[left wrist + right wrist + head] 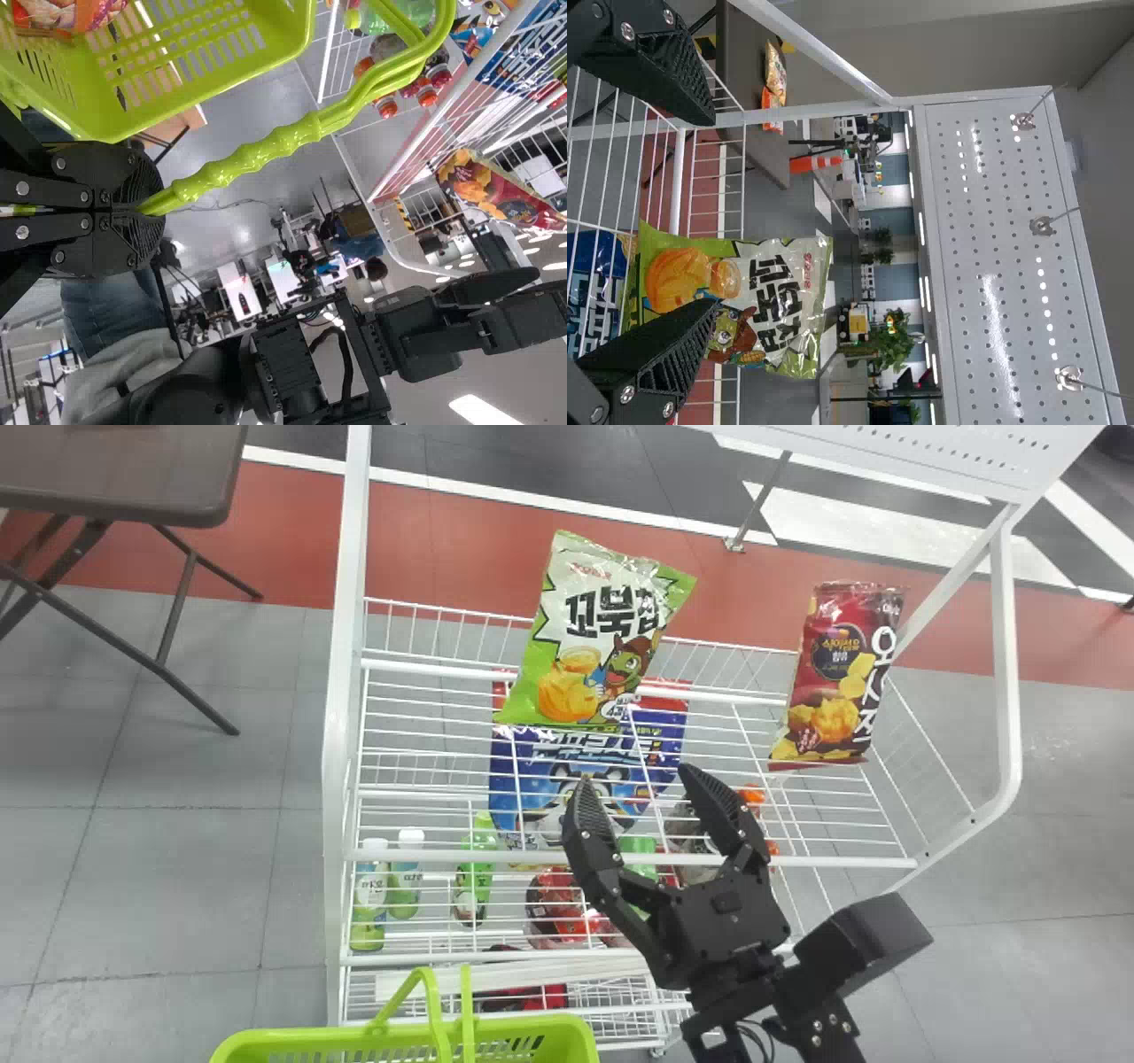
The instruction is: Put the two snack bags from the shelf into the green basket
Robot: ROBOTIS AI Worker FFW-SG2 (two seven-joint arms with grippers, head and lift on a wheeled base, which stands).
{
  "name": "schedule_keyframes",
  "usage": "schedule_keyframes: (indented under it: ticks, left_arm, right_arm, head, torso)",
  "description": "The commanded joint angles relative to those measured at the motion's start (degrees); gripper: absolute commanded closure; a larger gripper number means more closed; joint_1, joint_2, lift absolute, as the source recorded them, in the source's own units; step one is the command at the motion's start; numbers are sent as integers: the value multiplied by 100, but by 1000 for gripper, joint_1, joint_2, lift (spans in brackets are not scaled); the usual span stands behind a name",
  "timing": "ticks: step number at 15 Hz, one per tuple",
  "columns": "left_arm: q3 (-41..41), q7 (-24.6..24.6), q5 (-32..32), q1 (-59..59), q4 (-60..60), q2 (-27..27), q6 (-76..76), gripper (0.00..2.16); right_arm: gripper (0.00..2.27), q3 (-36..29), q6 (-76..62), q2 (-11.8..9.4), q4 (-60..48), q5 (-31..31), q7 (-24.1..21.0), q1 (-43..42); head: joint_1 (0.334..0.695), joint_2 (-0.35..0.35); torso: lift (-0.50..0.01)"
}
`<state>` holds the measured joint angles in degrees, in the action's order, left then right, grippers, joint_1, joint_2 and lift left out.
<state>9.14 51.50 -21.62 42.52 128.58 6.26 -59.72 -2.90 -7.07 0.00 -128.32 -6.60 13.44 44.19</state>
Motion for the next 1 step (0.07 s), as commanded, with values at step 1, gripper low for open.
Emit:
schedule_keyframes:
  ticks: [1]
  left_arm:
    - [0,0,0,-7,1,-2,-1,2111]
  right_arm:
    - [87,-18,-18,5,0,-43,0,2]
  head:
    - [695,-350]
  torso:
    - [-6]
